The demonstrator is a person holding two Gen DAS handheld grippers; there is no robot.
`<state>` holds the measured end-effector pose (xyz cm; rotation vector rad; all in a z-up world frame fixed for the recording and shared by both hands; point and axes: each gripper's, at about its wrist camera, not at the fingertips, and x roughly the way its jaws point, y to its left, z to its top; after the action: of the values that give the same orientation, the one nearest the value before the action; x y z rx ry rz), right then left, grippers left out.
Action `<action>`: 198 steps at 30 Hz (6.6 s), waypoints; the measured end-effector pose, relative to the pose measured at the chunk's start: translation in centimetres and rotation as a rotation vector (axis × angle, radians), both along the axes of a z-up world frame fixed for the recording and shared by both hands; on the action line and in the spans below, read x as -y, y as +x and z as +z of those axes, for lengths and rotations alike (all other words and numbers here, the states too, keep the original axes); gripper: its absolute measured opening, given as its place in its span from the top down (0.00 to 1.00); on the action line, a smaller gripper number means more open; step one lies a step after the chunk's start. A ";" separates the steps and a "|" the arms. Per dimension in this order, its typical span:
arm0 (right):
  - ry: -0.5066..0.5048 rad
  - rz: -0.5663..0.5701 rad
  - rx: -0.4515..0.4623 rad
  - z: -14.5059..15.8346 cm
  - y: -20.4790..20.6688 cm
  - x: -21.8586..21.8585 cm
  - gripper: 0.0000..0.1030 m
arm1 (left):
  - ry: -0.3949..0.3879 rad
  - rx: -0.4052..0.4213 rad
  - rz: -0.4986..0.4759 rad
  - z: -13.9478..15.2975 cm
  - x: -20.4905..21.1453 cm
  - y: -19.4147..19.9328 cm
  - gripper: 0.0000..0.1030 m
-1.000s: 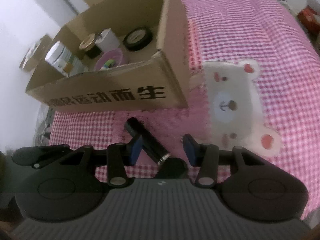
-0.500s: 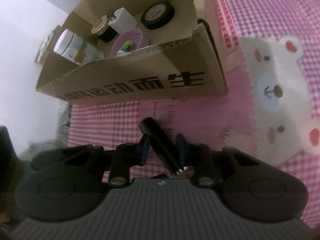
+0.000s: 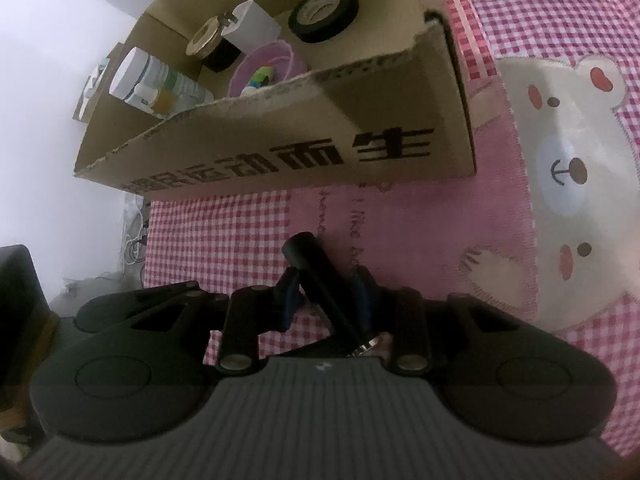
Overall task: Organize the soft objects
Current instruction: 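Close the right gripper on the black cylinder's end and lift it, then carry the black cylinder into the box and release it beside the bowl, then move the right tool back out to the black cap on the table, then grasp the small black cap with the right gripper and lift it, then lower the black cap into the box and open the right gripper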
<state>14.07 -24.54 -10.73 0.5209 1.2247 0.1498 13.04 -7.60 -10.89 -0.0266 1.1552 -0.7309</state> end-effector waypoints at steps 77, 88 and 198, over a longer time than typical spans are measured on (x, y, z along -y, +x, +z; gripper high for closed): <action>-0.132 0.109 -0.064 9.0 14.0 1.2 0.80 | 0.011 -0.034 0.077 7.5 0.3 12.6 0.44; -0.077 0.006 0.109 14.9 7.3 4.6 0.78 | -0.018 0.088 0.069 11.6 -1.0 7.5 0.39; -0.195 0.193 -0.011 7.5 12.4 0.4 0.86 | -0.100 0.030 0.070 5.6 -0.5 10.1 0.55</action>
<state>26.47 -24.94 -3.20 0.2342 1.2840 0.1893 23.11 -7.13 -5.32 -0.1386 1.0835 -0.7242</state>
